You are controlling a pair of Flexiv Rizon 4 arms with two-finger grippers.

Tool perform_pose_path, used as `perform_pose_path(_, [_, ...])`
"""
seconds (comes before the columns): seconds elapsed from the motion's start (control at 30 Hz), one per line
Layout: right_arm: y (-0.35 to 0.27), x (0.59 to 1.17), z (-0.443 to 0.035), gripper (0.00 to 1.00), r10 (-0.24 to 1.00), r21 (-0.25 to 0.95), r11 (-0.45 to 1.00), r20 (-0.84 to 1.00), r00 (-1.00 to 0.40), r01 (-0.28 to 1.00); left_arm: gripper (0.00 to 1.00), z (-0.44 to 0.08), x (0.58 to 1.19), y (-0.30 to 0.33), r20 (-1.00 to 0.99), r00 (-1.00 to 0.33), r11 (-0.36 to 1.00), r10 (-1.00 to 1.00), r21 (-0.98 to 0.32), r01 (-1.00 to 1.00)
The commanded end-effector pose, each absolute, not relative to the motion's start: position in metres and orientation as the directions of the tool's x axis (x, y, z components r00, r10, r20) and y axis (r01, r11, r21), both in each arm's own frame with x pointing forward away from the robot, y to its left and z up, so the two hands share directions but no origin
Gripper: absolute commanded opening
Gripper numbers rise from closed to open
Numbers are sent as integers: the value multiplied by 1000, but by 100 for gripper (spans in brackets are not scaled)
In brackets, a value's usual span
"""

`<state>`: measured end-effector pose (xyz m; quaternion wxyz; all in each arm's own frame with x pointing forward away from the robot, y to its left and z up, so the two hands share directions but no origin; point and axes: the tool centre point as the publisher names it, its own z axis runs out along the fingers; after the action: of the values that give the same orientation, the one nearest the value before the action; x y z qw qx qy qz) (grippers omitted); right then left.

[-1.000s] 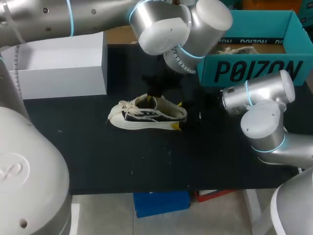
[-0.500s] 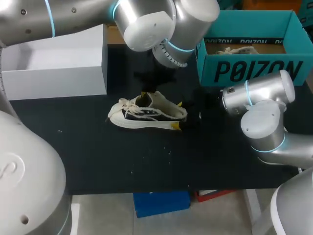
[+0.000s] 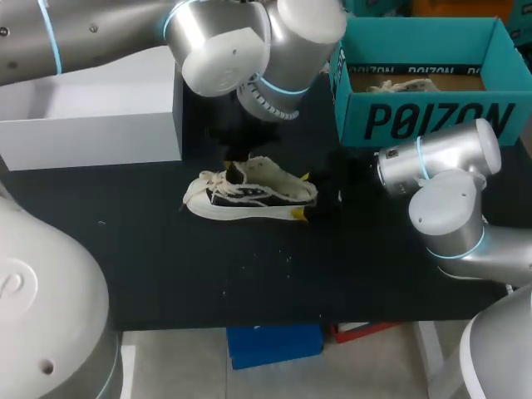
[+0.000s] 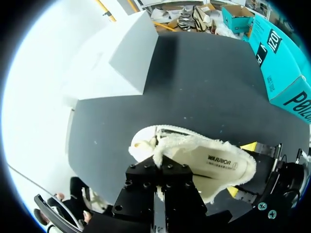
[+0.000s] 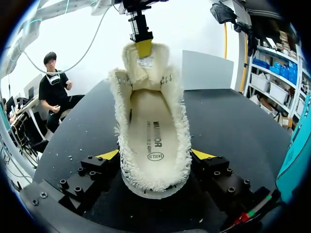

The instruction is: Take the shoe out of the shoebox, open the shoe tongue, remove and reinsert the insole, then place the shoe into the shoebox

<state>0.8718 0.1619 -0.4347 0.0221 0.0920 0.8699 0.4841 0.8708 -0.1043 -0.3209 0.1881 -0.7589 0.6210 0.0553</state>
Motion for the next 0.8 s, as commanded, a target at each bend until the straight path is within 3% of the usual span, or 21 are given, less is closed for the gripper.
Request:
perform_pose_path(0.03, [164,872,-436,0,184,844,517,51,-982,141,0,-322,868,-93,-278,231,-171,-932,-226,-959])
perform_pose_path(0.8, [164,872,-436,0,184,844,517,51,-982,141,0,-339,866,-66,-304,275,-221,-912,-202,-954])
